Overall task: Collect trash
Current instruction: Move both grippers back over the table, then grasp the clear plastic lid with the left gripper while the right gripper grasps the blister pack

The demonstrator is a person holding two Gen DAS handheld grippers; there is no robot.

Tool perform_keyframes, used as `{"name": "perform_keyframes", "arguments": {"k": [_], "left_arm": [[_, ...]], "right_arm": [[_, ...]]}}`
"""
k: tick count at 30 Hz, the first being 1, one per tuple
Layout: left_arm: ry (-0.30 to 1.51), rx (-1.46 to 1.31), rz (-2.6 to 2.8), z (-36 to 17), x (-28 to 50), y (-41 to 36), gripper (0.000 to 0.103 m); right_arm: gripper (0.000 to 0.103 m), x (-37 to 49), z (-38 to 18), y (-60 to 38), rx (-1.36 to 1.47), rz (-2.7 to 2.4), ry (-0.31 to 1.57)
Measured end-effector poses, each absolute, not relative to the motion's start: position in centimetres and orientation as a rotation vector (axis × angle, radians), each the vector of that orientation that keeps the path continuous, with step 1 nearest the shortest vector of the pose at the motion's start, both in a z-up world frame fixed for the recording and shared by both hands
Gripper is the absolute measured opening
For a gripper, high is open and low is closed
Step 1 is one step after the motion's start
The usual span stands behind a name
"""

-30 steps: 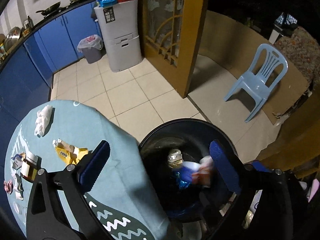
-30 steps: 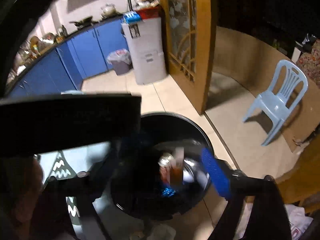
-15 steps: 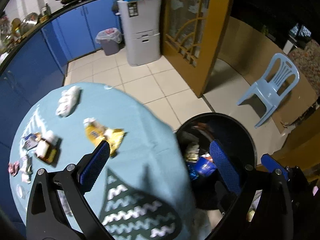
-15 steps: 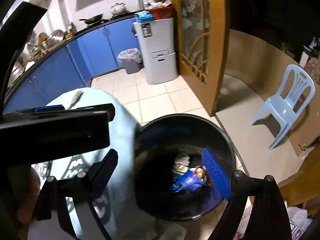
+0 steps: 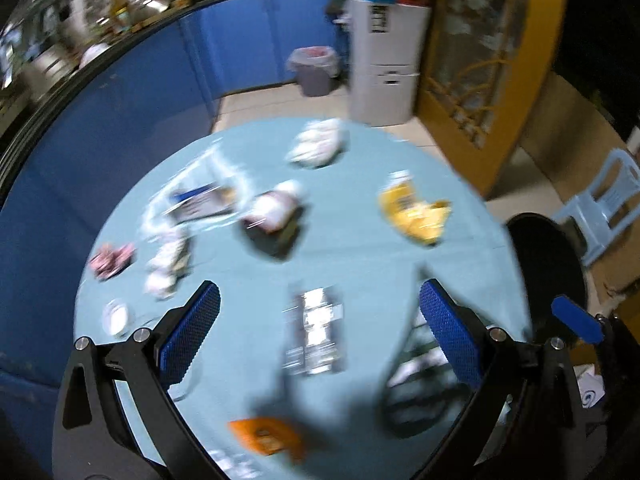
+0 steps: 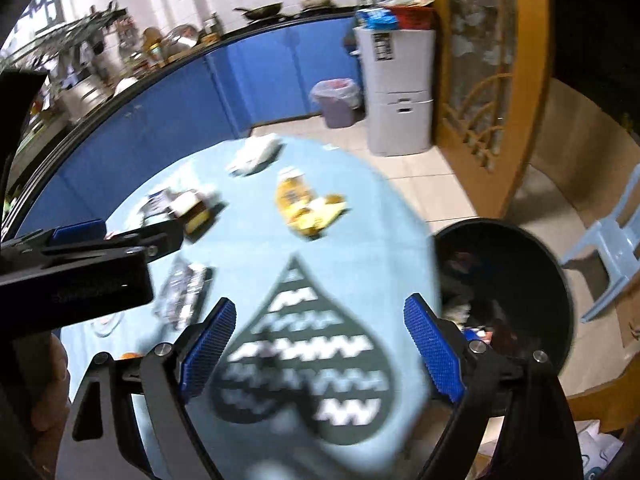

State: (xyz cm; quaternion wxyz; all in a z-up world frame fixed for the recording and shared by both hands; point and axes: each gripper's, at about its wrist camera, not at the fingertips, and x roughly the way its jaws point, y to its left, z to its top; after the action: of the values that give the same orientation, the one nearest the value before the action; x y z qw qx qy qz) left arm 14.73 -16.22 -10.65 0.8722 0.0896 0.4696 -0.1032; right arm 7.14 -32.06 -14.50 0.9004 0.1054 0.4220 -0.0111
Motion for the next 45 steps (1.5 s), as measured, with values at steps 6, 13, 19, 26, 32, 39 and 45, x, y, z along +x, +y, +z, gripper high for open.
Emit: {"name": "perform_keyframes", "arguments": {"k": [6, 13, 19, 26, 32, 39, 45], "left_arm": [[1.036, 0.133, -0.101, -12.6, 14.8, -8.3, 0.099], [1.126, 0.058, -0.022, -16.1, 14.7, -1.7, 0.099], [1.193, -0.004, -0.041, -18.4, 15.3, 0.3, 0.099], [1.207, -0.025, -0.084, -19.2, 15.8, 0.3, 0.099], [1.198, 0.027, -0.076, -19.7, 15.8, -0.5, 0.099], [1.145, 0.038, -0.084, -18.4, 15.0, -0.7, 0.014], [1.138, -0.003, -0.123, -17.4, 14.5, -0.4, 0.004]], "right_arm": [[0.084, 8.5, -15.2, -27.4, 0.199, 0.057, 0.910], [0.084, 10.2, -16.3, -23.0, 0.175, 0.106, 0.947], [0.084, 11.7, -17.8, -19.9, 0.142, 0.126, 1.001], [0.084, 13.4, -19.1, -18.9, 0.124, 0.107, 1.052], [0.047, 13.8, -19.9, -18.8, 0.107, 0.084, 1.064], [0.022, 13.6, -19.4, -18.8, 0.099, 0.121, 1.040], [0.021, 12.8, -18.4, -18.8, 0.090, 0.144, 1.000]]}}
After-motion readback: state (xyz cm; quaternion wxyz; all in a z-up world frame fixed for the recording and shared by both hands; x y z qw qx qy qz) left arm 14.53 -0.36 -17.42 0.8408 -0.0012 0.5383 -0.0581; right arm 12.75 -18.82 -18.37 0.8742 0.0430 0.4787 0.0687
